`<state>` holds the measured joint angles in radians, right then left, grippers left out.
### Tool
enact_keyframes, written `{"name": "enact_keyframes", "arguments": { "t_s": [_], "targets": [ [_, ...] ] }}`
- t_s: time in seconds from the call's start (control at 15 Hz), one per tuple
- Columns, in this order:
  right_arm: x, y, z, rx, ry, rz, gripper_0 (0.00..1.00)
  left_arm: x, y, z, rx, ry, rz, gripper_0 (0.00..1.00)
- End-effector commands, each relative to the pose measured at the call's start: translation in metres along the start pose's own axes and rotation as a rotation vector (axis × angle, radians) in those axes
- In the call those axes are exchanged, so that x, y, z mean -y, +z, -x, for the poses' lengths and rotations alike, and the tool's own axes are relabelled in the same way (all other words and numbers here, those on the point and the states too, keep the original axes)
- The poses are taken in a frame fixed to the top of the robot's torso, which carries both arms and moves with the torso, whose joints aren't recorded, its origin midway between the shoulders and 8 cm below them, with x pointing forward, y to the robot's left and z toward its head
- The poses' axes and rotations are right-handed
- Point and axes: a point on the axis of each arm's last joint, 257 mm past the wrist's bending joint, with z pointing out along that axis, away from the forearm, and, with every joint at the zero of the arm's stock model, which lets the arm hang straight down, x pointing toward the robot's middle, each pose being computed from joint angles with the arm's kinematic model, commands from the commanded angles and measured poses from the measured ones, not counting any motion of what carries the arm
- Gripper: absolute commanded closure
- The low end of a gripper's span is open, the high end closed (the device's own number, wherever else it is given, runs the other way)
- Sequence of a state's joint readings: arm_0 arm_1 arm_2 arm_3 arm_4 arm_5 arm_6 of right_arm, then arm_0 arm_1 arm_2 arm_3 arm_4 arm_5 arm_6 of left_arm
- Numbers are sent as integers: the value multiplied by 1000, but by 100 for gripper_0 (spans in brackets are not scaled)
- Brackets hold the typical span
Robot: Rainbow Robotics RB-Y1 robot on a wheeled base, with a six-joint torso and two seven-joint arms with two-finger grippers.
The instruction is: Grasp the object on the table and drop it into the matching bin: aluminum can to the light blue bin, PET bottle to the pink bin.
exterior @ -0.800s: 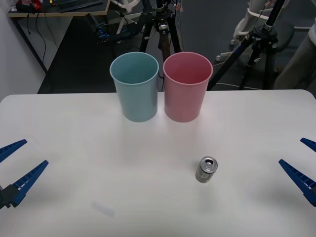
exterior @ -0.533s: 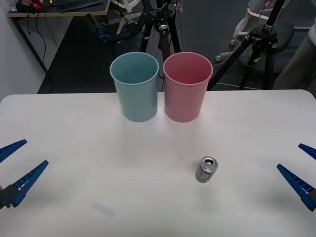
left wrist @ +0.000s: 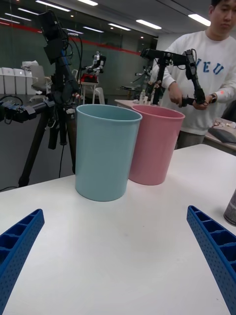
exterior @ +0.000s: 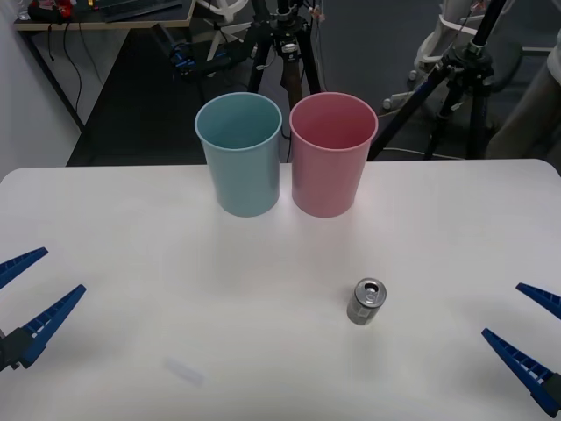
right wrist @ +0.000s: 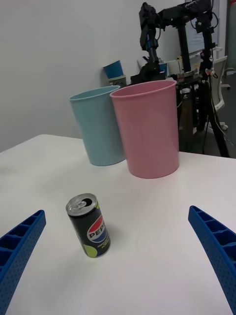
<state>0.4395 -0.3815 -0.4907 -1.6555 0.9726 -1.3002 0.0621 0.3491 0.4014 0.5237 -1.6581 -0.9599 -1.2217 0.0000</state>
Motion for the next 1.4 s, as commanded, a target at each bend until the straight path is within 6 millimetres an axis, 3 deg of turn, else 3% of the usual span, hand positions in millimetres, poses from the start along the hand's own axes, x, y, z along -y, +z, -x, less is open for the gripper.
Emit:
{"name": "enact_keyframes", "arguments": {
  "t_s": [0.07,0.53,1.0,1.4],
  "targets": [
    [-7,-8,-23,-27,-50,9,0,0,0,0,0,0,0,0],
    [-17,-1,-74,-50,-122,35,0,0,0,0,0,0,0,0],
    [-26,28,-92,-43,-132,56,0,0,0,0,0,0,0,0],
    [-22,75,-98,-37,-157,29,0,0,0,0,0,0,0,0]
  ]
}}
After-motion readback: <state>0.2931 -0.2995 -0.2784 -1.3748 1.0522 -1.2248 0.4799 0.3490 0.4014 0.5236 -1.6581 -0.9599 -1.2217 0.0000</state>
